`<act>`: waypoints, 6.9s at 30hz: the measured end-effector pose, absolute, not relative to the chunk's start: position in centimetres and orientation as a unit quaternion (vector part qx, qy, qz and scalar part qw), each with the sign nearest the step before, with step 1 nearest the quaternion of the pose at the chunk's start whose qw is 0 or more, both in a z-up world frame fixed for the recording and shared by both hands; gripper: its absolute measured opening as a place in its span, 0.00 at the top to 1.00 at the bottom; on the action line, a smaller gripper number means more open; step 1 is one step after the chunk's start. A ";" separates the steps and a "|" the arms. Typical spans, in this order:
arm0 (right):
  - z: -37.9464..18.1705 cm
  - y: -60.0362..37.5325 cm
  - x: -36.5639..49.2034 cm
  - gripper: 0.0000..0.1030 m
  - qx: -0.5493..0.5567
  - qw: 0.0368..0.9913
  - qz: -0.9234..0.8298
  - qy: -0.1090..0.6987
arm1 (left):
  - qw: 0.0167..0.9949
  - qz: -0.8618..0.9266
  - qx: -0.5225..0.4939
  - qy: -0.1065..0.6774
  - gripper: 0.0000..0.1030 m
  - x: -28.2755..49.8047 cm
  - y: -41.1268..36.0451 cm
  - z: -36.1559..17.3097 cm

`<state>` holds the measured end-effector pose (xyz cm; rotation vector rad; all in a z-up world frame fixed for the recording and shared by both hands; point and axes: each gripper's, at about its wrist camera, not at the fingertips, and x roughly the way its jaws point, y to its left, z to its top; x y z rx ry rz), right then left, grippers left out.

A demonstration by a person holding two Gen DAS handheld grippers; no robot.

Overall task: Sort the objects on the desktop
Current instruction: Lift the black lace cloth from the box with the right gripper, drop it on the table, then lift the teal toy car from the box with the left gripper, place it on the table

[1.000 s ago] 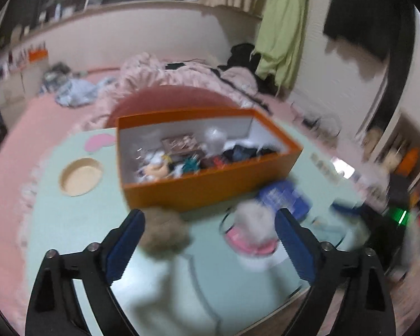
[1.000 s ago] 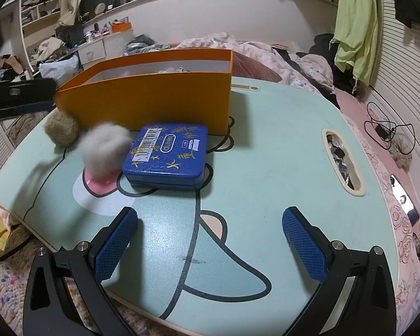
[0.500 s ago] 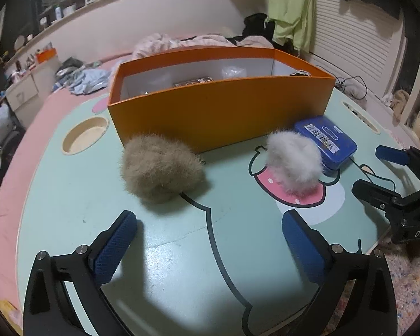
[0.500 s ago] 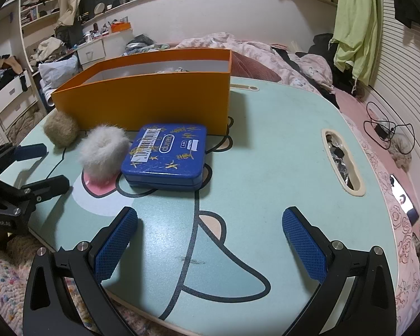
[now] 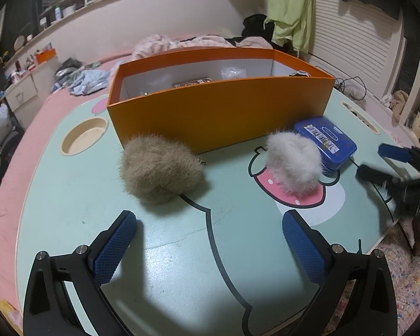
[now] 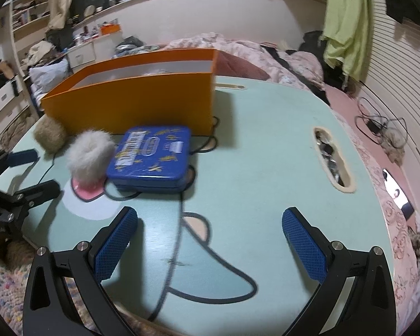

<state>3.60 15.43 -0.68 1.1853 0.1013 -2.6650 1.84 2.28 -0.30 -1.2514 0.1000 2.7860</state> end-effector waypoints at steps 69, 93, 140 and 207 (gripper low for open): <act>0.5 11.5 2.8 0.35 0.432 0.142 -0.889 0.058 | 0.045 0.913 -0.404 0.032 0.00 1.5 2.8 -0.2; -0.7 12.1 2.8 0.00 0.414 0.148 -0.897 0.054 | 0.049 0.912 -0.405 0.032 0.00 1.8 2.4 0.0; -0.9 11.9 2.9 0.00 0.413 0.148 -0.897 0.054 | 0.097 0.807 -0.581 0.041 0.78 -14.2 1.7 2.3; 4.4 8.1 4.2 0.20 0.376 0.243 -0.890 0.085 | 0.045 0.928 -0.369 0.034 0.00 5.3 0.5 -0.8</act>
